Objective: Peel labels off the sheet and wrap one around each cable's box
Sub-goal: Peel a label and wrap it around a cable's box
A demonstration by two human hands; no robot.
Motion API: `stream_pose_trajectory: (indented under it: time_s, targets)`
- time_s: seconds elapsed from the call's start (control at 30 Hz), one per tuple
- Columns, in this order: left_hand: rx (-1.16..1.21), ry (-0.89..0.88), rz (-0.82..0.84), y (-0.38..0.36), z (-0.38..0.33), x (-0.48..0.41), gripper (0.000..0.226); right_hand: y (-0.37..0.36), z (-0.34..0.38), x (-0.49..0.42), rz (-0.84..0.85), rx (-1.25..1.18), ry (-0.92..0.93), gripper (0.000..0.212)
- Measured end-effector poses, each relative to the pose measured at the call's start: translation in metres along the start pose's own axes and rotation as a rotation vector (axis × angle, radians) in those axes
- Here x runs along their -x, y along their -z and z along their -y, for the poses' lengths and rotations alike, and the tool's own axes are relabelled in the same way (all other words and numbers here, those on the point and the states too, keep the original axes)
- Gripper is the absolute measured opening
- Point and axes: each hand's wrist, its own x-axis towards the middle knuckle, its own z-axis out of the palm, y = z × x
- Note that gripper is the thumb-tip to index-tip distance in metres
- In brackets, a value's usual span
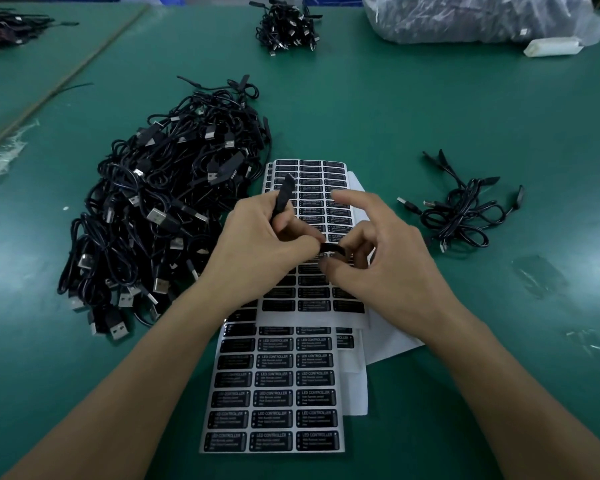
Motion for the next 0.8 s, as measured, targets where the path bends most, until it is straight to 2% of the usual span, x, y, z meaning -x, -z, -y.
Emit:
stream_pose_trajectory:
  time_s: [0.13,0.27,0.33,0.5,0.63,0.73,0.8]
  targets:
    - [0.126,0.023,-0.046,0.0024,0.0002,-0.0012,0.042,0.0001,-0.0007,0.0005,-0.050,0.020,-0.041,0.063]
    - [0.228,0.045,-0.083,0.0035,-0.0009,-0.0031,0.049,-0.0030,-0.0015,-0.0028,-0.118,-0.099,-0.121,0.027]
    - [0.260,0.045,-0.073,0.0028,-0.0025,-0.0033,0.049,-0.0050,0.0002,-0.0033,-0.121,-0.225,-0.148,0.016]
    - [0.274,0.034,-0.046,0.0024,-0.0052,-0.0021,0.048,-0.0076,0.0057,-0.0021,-0.116,-0.404,-0.178,0.015]
    - [0.254,0.035,-0.054,0.0028,-0.0027,-0.0014,0.046,-0.0090,0.0061,-0.0030,-0.155,-0.434,-0.198,0.013]
    - [0.212,0.031,-0.094,0.0010,-0.0028,-0.0011,0.030,-0.0072,0.0044,-0.0034,-0.233,-0.381,-0.218,0.013]
    - [0.191,0.040,-0.094,-0.0013,-0.0037,-0.0016,0.022,-0.0035,0.0028,-0.0045,-0.316,-0.373,-0.208,0.006]
